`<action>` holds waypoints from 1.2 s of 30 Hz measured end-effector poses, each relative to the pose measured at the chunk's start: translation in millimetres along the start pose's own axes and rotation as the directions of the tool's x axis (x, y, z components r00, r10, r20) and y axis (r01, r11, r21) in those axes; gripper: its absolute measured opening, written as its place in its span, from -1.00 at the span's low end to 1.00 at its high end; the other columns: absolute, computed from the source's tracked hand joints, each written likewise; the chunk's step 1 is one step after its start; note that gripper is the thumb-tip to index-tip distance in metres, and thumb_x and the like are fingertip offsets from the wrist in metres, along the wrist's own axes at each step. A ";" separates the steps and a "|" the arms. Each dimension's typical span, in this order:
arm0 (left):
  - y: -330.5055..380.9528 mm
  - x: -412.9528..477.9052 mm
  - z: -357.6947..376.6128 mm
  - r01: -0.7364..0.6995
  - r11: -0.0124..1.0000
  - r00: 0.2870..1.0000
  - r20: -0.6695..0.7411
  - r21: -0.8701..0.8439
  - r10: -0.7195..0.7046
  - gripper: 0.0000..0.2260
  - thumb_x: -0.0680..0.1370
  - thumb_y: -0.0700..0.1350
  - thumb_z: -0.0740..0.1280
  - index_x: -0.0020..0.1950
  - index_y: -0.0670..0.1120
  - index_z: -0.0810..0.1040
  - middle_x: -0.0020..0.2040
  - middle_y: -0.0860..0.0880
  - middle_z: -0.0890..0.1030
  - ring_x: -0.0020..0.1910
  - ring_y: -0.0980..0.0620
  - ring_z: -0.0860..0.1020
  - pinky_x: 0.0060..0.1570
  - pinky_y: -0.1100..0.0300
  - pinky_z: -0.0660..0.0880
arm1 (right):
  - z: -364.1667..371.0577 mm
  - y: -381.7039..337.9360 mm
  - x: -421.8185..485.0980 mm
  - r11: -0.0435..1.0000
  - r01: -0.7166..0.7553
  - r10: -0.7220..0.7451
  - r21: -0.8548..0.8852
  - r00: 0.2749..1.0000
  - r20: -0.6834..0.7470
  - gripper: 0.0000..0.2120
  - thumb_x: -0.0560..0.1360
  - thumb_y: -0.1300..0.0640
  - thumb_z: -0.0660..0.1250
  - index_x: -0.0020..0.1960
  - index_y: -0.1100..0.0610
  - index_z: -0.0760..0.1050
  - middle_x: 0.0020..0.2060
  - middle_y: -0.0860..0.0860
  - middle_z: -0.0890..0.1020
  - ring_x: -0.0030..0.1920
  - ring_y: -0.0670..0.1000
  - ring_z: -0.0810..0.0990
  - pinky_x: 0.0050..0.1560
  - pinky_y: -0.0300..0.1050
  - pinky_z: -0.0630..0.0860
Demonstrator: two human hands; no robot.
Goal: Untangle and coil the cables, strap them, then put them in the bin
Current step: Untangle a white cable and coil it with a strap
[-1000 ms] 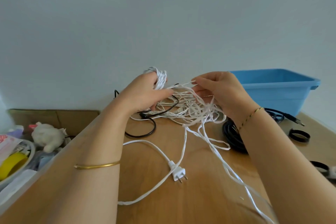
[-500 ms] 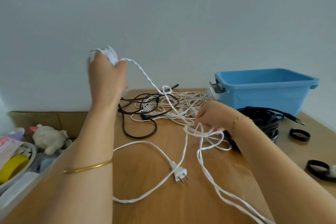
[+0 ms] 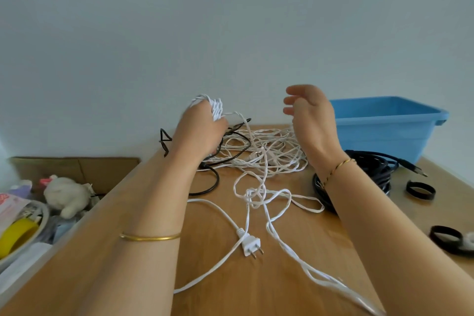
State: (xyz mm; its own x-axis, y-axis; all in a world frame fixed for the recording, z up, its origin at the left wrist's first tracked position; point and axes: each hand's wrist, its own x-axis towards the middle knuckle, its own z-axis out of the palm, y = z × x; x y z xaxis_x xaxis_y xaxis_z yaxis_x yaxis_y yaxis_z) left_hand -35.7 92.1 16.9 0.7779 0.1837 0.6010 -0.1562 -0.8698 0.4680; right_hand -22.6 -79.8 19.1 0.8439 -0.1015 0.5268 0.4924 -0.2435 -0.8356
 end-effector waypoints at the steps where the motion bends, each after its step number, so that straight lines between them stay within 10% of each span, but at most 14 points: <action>1: 1.0 -0.6 0.7 -0.003 1.000 1.000 0.007 0.001 0.003 -0.86 0.49 -0.25 0.21 -0.27 -0.15 0.36 -0.41 -0.15 0.35 -0.43 -0.06 0.39 -0.39 0.07 0.29 | 0.3 -4.6 -3.1 0.999 0.047 -0.045 -0.024 0.996 0.074 -0.67 0.56 0.19 0.10 0.19 0.38 0.45 0.07 0.31 0.57 0.09 0.28 0.51 0.15 0.23 0.44; 4: 4.7 -1.1 2.0 0.008 0.999 1.000 0.022 -0.045 -0.007 -0.85 0.49 -0.22 0.24 -0.26 -0.14 0.32 -0.41 -0.12 0.34 -0.43 -0.05 0.35 -0.41 0.13 0.23 | 5.9 -9.5 -9.9 0.943 0.177 -0.036 -0.281 0.896 0.443 -0.49 0.47 -0.15 0.25 0.09 0.30 0.55 0.02 0.23 0.63 0.04 0.21 0.57 0.12 0.18 0.49; 6: 6.2 -1.3 1.4 -0.001 0.999 1.000 0.015 -0.053 0.002 -0.83 0.49 -0.22 0.24 -0.27 -0.13 0.30 -0.39 -0.10 0.34 -0.42 -0.05 0.36 -0.41 0.14 0.24 | 11.9 -0.4 -9.3 0.898 0.263 -0.031 -0.354 0.838 0.545 -0.67 0.49 -0.03 0.31 0.00 0.25 0.59 -0.15 0.10 0.66 -0.20 0.00 0.60 -0.12 -0.08 0.56; 9: 4.7 -4.8 0.3 -0.042 0.999 0.997 0.071 0.020 0.041 -0.82 0.49 -0.19 0.29 -0.26 -0.22 0.36 -0.32 -0.08 0.39 -0.40 0.00 0.38 -0.41 0.18 0.24 | 8.1 -0.7 -5.4 0.978 0.145 -0.070 -0.147 0.903 0.424 -0.82 0.56 0.13 0.26 -0.06 0.21 0.58 -0.30 0.07 0.62 -0.56 -0.20 0.38 -0.51 -0.38 0.30; 14: 13.2 -14.2 -0.5 0.156 0.955 0.865 0.503 -0.254 -0.007 -0.80 0.56 -0.09 0.32 -0.13 -0.22 0.46 -0.45 -0.04 0.46 -0.59 0.06 0.39 -0.44 0.19 0.38 | -3.8 -4.5 5.8 0.965 0.263 -0.256 -0.010 0.949 0.186 -0.86 0.53 0.17 0.29 -0.10 0.18 0.60 -0.25 0.07 0.59 -0.31 -0.06 0.45 -0.23 -0.16 0.43; 19: 17.1 -10.5 -26.3 0.515 0.473 0.684 0.676 -0.714 0.275 -0.75 0.54 -0.06 0.32 0.05 -0.24 0.57 -0.49 0.05 0.36 -0.62 0.19 0.29 -0.64 0.34 0.29 | -7.2 10.6 5.2 0.988 -0.055 -0.002 0.145 0.931 0.364 -0.83 0.55 0.14 0.29 -0.14 0.15 0.60 -0.34 0.16 0.50 -0.39 0.02 0.51 -0.41 -0.20 0.54; 24: -6.6 3.1 -24.4 0.800 -0.238 0.557 0.533 -0.551 0.637 -0.61 0.56 -0.09 0.28 0.22 -0.38 0.46 -0.38 -0.13 0.50 -0.48 0.09 0.32 -0.46 0.20 0.40 | 5.6 12.1 -2.5 0.869 -0.364 0.072 0.335 0.763 0.642 -0.78 0.61 0.15 0.16 0.03 0.20 0.56 -0.36 0.09 0.54 -0.54 -0.06 0.46 -0.60 -0.28 0.38; 29: -17.5 4.3 -30.1 0.392 -0.741 0.906 0.366 -0.545 0.211 -0.62 0.61 -0.13 0.17 0.22 -0.45 0.41 -0.43 -0.13 0.45 -0.55 -0.04 0.45 -0.52 0.17 0.48 | 3.1 28.8 3.1 0.878 -0.435 0.219 0.199 0.735 0.642 -0.74 0.62 0.13 0.16 0.03 0.25 0.57 -0.44 0.03 0.49 -0.63 -0.12 0.29 -0.65 -0.31 0.25; 36: -21.7 10.3 -39.5 -0.112 -0.602 0.910 0.162 -0.791 -0.382 -0.69 0.67 -0.01 0.10 0.05 -0.24 0.45 -0.46 -0.08 0.44 -0.48 0.03 0.47 -0.45 0.27 0.51 | 0.1 23.2 -1.3 0.982 -0.129 0.186 -0.135 0.596 0.782 -0.81 0.58 0.22 0.23 0.08 0.24 0.58 -0.46 0.02 0.50 -0.63 -0.15 0.37 -0.60 -0.38 0.31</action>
State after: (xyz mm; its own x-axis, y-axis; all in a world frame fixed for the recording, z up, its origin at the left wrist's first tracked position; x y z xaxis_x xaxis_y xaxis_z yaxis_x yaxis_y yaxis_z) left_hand -48.3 131.0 38.6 0.8660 0.4249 0.2636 -0.4742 0.8651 0.1633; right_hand -12.3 -85.2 -0.9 0.7605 0.6483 0.0372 0.3460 -0.3561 -0.8681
